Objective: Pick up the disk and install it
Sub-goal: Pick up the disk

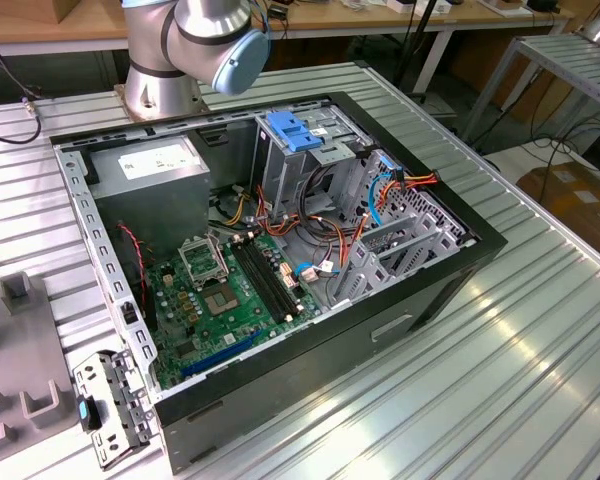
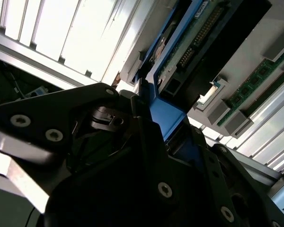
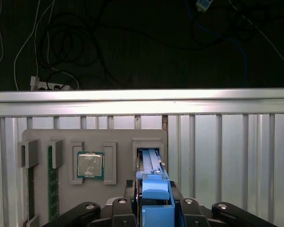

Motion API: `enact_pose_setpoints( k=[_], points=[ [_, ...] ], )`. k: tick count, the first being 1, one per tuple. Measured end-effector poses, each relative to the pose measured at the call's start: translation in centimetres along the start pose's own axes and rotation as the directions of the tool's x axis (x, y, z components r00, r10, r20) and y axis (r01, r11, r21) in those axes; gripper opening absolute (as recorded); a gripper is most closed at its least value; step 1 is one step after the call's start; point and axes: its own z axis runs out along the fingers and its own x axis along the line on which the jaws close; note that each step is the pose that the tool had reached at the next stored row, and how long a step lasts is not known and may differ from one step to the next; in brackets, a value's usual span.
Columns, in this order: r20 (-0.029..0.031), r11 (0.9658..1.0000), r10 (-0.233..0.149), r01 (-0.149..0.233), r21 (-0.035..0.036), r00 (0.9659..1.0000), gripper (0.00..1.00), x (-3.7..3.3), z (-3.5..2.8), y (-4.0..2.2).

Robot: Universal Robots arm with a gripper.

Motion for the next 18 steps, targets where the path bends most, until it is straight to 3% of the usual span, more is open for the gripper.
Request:
enact_pose_setpoints(
  k=[7,12,18],
  points=[
    [0.0000,1.0000,0.000,0.000,0.0001,1.0000,0.37,0.00,-0.05,0.00],
    [0.0001,1.0000,0.000,0.000,0.0002,1.0000,0.37,0.00,-0.48,-0.01],
    [-0.0001,1.0000,0.000,0.000,-0.0003,1.0000,0.37,0.00,-0.18,0.00]
  ],
)
